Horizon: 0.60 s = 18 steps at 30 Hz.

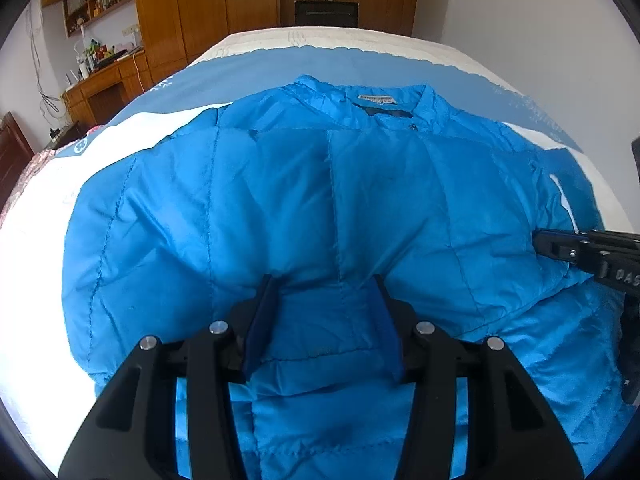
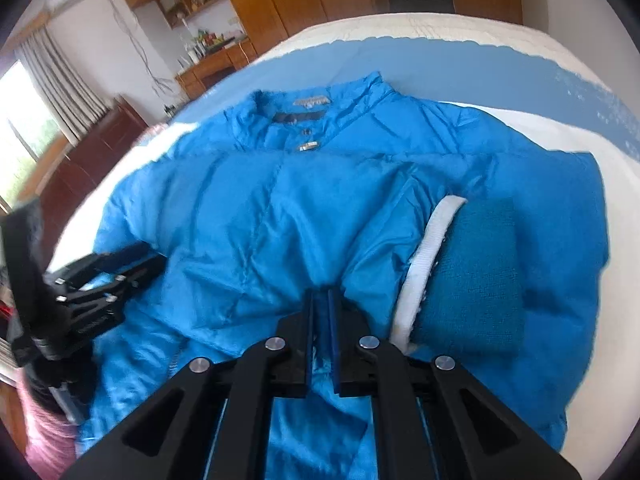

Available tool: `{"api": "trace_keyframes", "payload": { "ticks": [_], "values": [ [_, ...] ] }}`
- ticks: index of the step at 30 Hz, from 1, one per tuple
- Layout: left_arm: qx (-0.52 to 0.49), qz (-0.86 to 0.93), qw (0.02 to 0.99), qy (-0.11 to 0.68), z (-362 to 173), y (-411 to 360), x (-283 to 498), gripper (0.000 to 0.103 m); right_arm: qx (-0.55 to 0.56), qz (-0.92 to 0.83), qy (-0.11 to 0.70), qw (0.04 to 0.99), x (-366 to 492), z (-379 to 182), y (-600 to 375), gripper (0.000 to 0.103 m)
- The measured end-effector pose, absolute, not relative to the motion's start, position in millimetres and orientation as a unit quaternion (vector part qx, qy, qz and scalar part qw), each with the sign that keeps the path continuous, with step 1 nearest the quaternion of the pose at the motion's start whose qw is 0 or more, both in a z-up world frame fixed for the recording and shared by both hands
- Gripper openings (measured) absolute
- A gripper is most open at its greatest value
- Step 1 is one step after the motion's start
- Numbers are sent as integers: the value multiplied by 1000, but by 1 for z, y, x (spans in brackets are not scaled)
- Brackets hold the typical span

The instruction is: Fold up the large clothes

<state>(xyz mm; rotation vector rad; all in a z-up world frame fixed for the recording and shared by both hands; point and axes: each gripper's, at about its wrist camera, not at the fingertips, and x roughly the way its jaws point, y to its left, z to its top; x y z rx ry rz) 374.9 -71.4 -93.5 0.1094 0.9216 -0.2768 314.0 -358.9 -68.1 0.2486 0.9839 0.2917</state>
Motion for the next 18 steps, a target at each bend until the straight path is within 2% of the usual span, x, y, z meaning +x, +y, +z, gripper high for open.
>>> {"api": "trace_keyframes", "payload": {
  "ticks": [2,3,6,7,9,11,14,18],
  "values": [
    [43,-130,887,440,-81,-64,367,50,123,143,459,868,301,-54,-366,21],
    [35,-132,890,436,-71,-58,360,55,120,139,455,871,295,-48,-368,25],
    [15,-118,896,427,-48,-35,335,58,115,140,444,878,258,-30,-383,29],
    [11,-116,899,423,-42,-27,324,60,117,143,444,877,247,-27,-387,34],
    [8,-104,901,420,-35,-7,296,69,119,147,448,874,217,-25,-399,40],
    [14,-86,900,428,-37,11,267,71,115,147,449,874,193,-26,-406,41],
    [15,-58,892,448,-49,37,229,74,123,151,448,873,146,-32,-418,50],
    [-27,-31,881,471,-65,73,180,76,145,155,458,863,89,-48,-432,54]
  ]
}}
